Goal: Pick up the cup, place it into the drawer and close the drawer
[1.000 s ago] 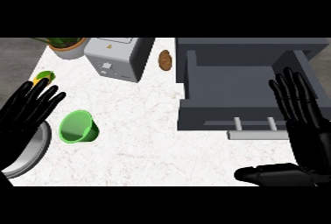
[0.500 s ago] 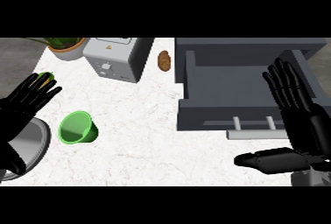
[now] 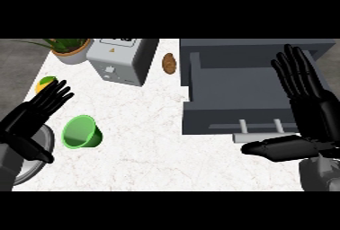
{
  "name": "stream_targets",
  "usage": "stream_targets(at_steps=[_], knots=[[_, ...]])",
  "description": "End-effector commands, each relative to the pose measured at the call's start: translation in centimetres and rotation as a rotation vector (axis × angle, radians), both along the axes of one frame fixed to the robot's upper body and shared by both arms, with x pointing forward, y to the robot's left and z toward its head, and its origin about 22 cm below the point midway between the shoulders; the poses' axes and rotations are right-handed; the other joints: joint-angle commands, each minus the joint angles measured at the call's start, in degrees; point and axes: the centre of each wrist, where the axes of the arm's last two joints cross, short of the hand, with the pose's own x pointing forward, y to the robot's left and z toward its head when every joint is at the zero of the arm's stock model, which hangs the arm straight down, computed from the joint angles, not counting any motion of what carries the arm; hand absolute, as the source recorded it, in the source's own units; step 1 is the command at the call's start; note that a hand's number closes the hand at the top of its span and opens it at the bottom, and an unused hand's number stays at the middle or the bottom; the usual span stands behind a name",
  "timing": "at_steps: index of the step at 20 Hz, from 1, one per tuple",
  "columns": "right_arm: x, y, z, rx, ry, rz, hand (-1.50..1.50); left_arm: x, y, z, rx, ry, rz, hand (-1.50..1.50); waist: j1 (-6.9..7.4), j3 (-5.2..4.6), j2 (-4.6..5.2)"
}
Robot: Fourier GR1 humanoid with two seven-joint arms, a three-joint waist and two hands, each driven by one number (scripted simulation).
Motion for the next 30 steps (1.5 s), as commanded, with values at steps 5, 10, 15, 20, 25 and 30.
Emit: stream_targets(at_steps=[5, 10, 15, 20, 25, 30], knots=[[1.1, 0.7, 1.4, -0.002, -0.023, 0.01, -1.5, -1.1, 2.5, -4.0, 0.005, 0.041, 0.05, -1.5, -0.86, -1.2, 1.02], [0.7, -0.8, 1.6, -0.012, -0.012, 0.018, -1.5, -1.9, 1.6, -6.4, 0.053, 0.04, 0.064, -1.5, -1.12, -1.21, 1.02], [0.8, -1.8, 1.5, -0.016, -0.017, 0.018, -1.5, -2.5, 0.7, -8.5, 0.024, 0.053, 0.073, -1.5, -1.41, -1.22, 1.11], [0.3, -1.1, 1.8, -0.007, -0.001, 0.026, -1.5, -2.6, 1.3, -8.6, 0.026, 0.017, 0.097, -1.5, -2.2, -1.34, 1.17], [1.5, -0.5, 1.8, 0.013, -0.008, 0.025, -1.5, -2.7, -0.6, -10.0, 0.006, 0.007, 0.066, -1.5, -1.63, -1.35, 1.38], [1.4, 0.0, 1.8, -0.012, -0.005, 0.028, -1.5, -2.3, -1.8, -10.5, 0.009, -0.018, 0.084, -1.5, -2.02, -1.46, 1.64]])
